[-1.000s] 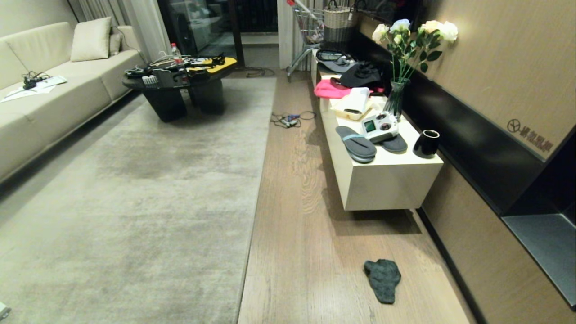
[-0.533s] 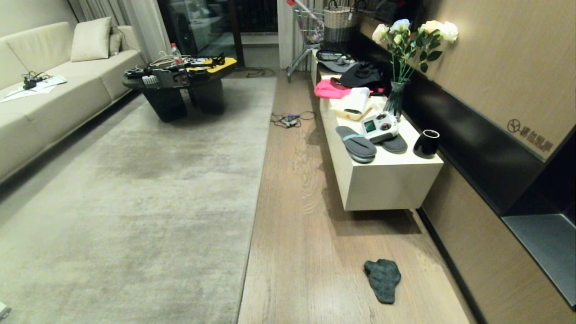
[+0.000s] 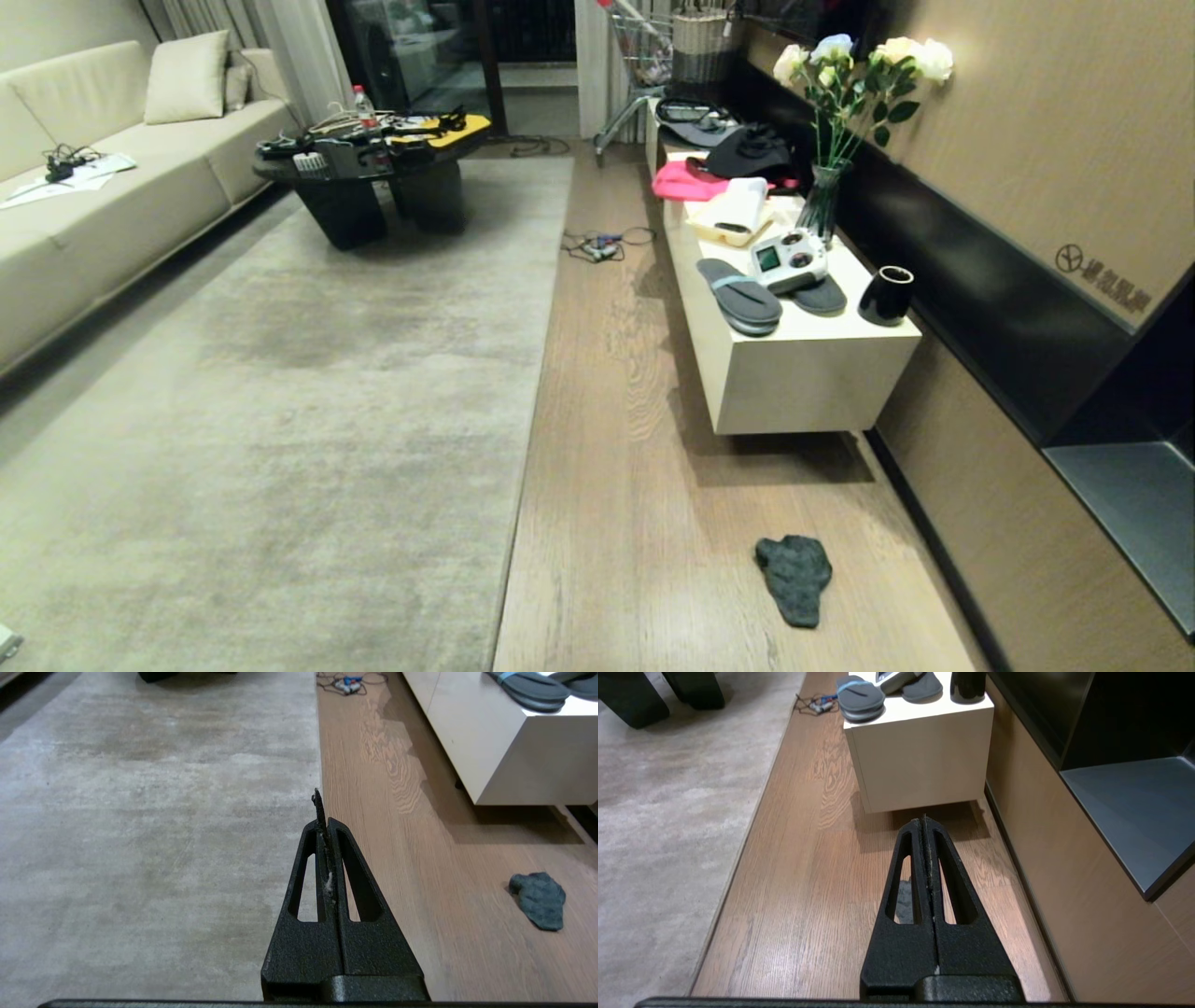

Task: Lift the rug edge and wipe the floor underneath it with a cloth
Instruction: Pick up the rag

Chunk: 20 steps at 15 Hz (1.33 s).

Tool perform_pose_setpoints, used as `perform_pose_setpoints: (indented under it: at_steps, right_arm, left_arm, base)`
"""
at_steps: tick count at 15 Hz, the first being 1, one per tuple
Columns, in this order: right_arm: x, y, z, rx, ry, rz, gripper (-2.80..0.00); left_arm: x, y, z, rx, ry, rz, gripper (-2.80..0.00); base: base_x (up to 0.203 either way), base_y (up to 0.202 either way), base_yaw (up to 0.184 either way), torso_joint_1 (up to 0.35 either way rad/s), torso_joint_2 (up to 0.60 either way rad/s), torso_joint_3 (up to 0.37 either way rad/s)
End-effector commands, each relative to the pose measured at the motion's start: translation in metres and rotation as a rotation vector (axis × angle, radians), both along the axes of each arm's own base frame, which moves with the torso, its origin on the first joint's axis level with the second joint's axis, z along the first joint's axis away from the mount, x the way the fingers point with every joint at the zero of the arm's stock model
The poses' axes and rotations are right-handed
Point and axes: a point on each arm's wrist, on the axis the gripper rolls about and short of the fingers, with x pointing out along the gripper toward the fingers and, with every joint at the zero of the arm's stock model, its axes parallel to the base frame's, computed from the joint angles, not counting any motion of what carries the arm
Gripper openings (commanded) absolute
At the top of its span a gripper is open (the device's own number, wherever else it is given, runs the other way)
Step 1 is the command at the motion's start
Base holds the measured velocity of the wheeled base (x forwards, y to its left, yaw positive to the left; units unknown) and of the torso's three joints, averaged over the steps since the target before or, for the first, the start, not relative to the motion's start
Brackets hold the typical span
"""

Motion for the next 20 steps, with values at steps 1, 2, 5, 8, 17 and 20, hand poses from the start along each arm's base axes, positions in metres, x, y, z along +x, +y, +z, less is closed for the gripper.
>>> perform_pose_setpoints:
  at_steps: [1, 2, 5, 8, 17, 20]
  right_arm:
    - [0.0000, 0.0000, 0.0001, 0.001, -0.001, 0.000, -2.80]
    - [0.0000, 0.0000, 0.0001, 0.001, -0.001, 0.000, -2.80]
    - [0.0000, 0.0000, 0.0000, 0.001, 0.000, 0.000, -2.80]
    - [0.0000, 0.0000, 0.0000, 0.001, 0.000, 0.000, -2.80]
    - [0.0000, 0.0000, 0.0000, 0.001, 0.000, 0.000, -2.80]
    - [0.0000, 0.0000, 0.0000, 0.001, 0.000, 0.000, -2.80]
  left_arm:
    - [0.0001, 0.0000, 0.0001, 0.000, 0.001, 0.000, -2.80]
    - [0.0001, 0.0000, 0.0001, 0.000, 0.001, 0.000, -2.80]
    - [0.0001, 0.0000, 0.0001, 0.000, 0.001, 0.000, -2.80]
    - [0.0001, 0.0000, -0.0001, 0.000, 0.002, 0.000, -2.80]
    - [0.0001, 0.0000, 0.0001, 0.000, 0.001, -0.002, -2.80]
    - [0.0001, 0.0000, 0.0001, 0.000, 0.001, 0.000, -2.80]
  base:
    - [0.000, 0.000, 0.000, 0.003, 0.00, -0.137]
    - [0.000, 0.000, 0.000, -0.001, 0.00, -0.168]
    - [0.000, 0.000, 0.000, 0.003, 0.00, -0.191]
    - [0.000, 0.000, 0.000, 0.005, 0.01, -0.191]
    - [0.000, 0.000, 0.000, 0.005, 0.00, -0.197]
    - [0.000, 0.000, 0.000, 0.001, 0.01, -0.198]
